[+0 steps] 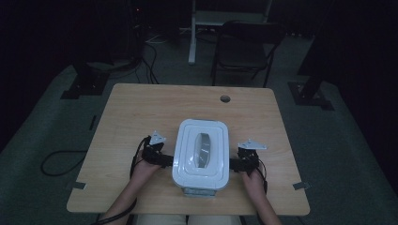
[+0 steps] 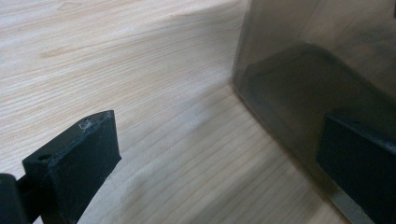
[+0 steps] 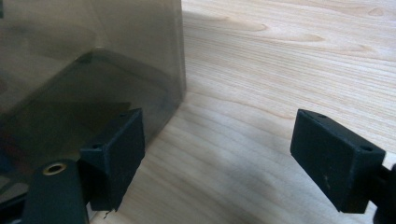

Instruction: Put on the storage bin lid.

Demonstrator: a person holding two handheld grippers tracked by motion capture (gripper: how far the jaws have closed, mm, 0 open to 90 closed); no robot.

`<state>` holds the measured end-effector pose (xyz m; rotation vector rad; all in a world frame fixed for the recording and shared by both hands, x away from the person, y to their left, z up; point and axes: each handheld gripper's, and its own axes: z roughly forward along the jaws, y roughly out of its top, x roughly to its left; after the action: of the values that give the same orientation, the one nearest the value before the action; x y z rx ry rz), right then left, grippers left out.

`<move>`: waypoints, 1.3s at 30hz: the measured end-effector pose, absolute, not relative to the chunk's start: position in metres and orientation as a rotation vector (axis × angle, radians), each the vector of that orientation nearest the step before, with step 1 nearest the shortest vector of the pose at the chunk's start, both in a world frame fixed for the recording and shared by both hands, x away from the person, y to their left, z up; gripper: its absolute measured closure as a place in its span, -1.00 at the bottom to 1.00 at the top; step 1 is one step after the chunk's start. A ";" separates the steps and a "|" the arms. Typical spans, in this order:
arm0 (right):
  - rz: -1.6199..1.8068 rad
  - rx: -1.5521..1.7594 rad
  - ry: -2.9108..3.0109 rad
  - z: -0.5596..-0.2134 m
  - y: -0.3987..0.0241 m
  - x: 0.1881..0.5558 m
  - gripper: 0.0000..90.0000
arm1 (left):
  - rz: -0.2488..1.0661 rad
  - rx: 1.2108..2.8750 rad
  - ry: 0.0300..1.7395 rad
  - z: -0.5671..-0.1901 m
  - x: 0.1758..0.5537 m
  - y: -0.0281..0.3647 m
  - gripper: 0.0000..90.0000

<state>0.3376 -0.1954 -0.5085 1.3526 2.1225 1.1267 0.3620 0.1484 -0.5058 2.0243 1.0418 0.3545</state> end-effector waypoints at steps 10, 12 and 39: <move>1.129 1.387 2.133 -0.510 -0.205 0.355 -0.61 | 0.331 2.029 1.042 -0.508 0.368 0.139 -0.99; 1.136 1.395 2.133 -0.511 -0.206 0.357 -0.61 | 0.330 2.032 1.043 -0.508 0.370 0.138 -0.99; 1.129 1.382 2.070 -0.510 -0.226 0.357 -0.71 | 0.346 2.010 0.950 -0.506 0.372 0.135 -0.99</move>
<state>0.3573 -0.2259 -0.5099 1.3818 2.0698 1.1288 0.3719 0.1348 -0.5057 2.0100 0.9501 0.3459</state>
